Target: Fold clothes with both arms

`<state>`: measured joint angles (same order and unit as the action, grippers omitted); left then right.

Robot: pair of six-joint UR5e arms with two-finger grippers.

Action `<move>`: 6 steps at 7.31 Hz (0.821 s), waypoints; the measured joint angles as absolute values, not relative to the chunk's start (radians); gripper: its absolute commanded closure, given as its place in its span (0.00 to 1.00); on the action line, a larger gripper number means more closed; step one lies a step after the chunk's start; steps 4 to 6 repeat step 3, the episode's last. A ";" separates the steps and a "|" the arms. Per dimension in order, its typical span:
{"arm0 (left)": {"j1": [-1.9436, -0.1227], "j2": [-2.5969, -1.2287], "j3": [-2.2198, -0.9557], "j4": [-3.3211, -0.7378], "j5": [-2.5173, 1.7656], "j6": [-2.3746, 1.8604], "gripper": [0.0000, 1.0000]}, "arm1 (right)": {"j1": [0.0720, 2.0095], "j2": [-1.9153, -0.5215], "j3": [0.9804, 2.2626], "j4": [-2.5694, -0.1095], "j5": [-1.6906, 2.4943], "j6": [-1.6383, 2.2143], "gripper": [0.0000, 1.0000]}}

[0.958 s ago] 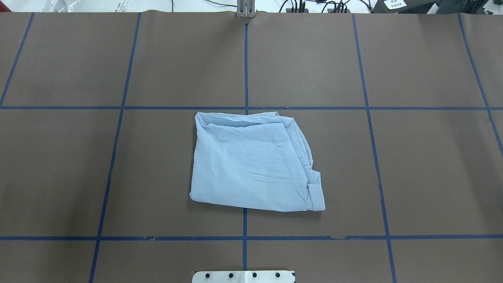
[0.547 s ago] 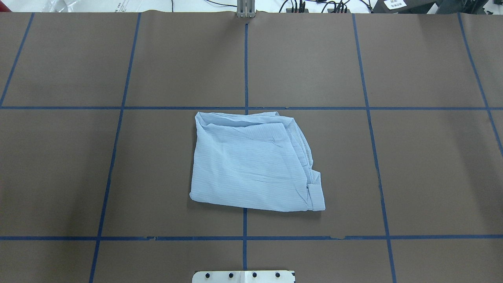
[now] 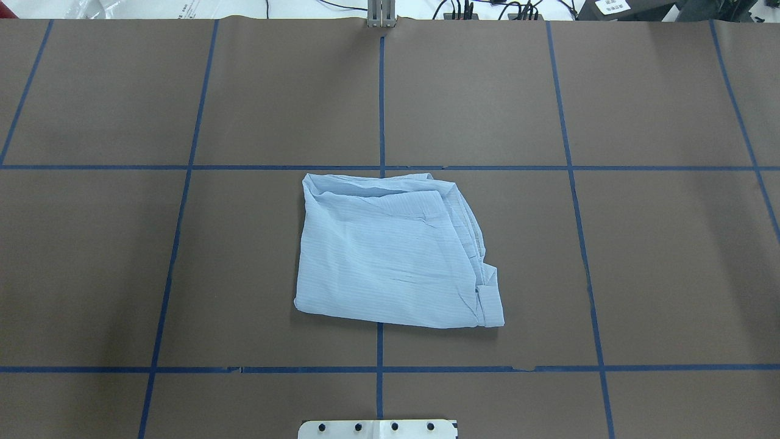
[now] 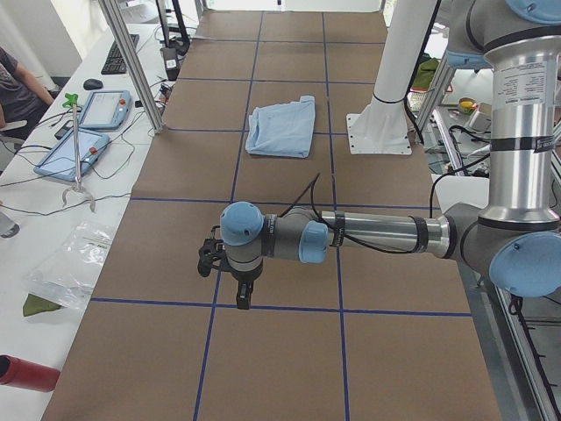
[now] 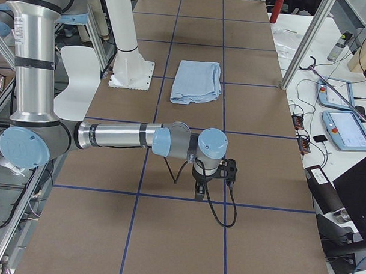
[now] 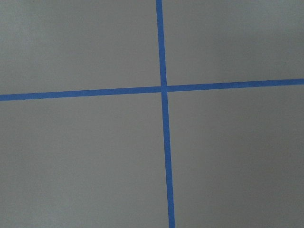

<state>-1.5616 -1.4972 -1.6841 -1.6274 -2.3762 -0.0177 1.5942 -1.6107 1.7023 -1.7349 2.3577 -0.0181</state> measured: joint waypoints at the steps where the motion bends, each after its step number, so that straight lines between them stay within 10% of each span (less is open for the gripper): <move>1: -1.562 -1.497 -1.683 -1.628 -2.376 -0.018 0.01 | 1.596 -1.611 1.703 -1.735 2.358 -0.017 0.00; 6: -1.562 -1.497 -1.682 -1.628 -2.376 -0.017 0.01 | 1.602 -1.611 1.706 -1.735 2.358 -0.017 0.00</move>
